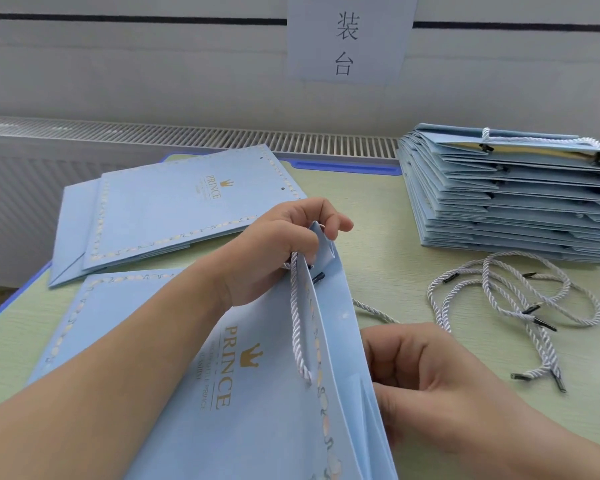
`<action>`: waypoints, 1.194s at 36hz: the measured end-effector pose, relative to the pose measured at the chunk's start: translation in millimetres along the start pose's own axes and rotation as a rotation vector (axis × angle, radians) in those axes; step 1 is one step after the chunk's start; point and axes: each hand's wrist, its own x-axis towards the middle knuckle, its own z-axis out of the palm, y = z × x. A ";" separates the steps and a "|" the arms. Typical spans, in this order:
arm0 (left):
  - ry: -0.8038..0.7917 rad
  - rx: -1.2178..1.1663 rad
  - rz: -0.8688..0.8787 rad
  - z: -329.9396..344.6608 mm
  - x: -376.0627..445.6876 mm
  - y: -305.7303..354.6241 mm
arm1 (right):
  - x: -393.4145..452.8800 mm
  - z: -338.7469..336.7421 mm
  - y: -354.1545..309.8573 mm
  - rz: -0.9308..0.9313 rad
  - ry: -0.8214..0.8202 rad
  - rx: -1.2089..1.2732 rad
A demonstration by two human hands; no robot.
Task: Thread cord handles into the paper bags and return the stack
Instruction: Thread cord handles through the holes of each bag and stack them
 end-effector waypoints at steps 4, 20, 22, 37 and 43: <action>0.008 0.009 0.006 1.9 0.4 -0.9 | -0.3 1.8 0.6 0.046 0.016 0.212; 0.051 0.009 0.003 3.7 2.4 -3.7 | -11.9 3.6 -10.8 0.012 0.081 -0.204; 0.047 0.024 -0.004 4.6 2.4 -5.1 | -8.5 3.2 -12.1 0.068 0.043 -0.267; 0.059 0.002 0.001 1.9 1.9 -3.6 | -7.5 7.0 -5.0 -0.095 0.271 -0.514; 0.067 0.000 -0.007 0.7 3.2 -4.7 | -10.6 6.6 -0.1 -0.452 0.450 -1.148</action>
